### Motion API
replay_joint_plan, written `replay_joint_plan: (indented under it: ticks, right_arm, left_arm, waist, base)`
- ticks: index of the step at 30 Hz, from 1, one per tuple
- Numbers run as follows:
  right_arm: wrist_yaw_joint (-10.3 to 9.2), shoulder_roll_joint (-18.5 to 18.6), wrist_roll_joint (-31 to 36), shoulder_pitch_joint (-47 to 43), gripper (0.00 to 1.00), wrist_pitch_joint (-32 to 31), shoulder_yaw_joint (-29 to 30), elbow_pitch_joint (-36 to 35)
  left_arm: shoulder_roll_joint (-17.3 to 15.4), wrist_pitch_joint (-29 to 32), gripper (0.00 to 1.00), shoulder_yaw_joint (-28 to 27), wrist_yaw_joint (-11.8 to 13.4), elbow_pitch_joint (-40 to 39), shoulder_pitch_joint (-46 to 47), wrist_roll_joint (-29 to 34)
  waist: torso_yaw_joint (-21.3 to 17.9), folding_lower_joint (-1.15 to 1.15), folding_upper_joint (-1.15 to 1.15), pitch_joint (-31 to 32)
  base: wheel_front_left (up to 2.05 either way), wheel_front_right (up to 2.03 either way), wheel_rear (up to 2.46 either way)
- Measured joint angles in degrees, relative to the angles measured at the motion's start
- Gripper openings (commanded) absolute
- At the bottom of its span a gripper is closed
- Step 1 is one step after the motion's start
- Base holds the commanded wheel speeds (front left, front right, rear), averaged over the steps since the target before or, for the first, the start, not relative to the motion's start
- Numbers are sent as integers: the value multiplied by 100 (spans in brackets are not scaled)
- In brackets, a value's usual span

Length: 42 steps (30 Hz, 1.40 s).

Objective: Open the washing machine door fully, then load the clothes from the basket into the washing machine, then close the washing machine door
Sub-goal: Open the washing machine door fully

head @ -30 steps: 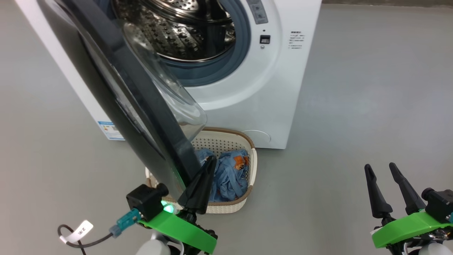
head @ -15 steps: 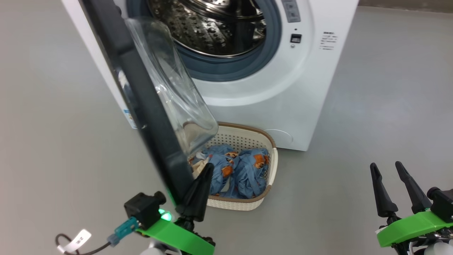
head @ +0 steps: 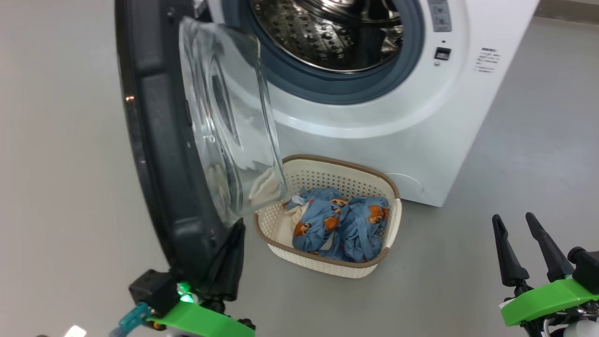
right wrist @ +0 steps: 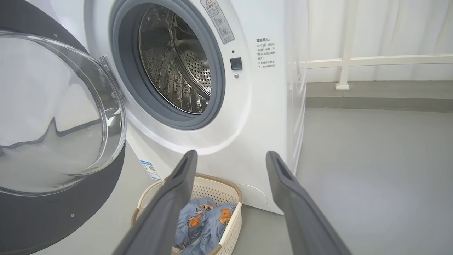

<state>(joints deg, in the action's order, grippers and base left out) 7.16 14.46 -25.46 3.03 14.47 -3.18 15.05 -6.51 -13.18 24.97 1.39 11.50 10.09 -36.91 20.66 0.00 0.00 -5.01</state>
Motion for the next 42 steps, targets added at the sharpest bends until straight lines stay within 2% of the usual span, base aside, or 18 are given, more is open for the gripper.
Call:
replay_joint_plan:
  ticks: [9,17,21,36,42]
  right_arm:
    - [0,3,0,-1,100,0,10,-4]
    - [0,9,0,-5,100,0,8,-19]
    - [0,12,0,-5,100,0,-7,-21]
    - [0,162,-1,5,100,0,-15,-73]
    - [0,201,-1,49,100,0,-16,-78]
  left_arm:
    - [-203,4,0,-348,277,-115,-120,-29]
    - [-385,-46,0,-738,405,-188,-268,-75]
    - [-516,-53,0,-923,406,-159,-286,-85]
    - [-537,-104,0,-1756,469,516,268,-127]
    - [-548,-120,0,-2221,408,836,523,127]
  waist:
    - [333,0,0,-8]
    - [505,0,0,6]
    - [541,0,0,-26]
    - [532,0,0,-368]
    - [503,0,0,-544]
  base:
    - [0,0,0]
    - [0,0,0]
    - [0,0,0]
    - [0,0,0]
    - [0,0,0]
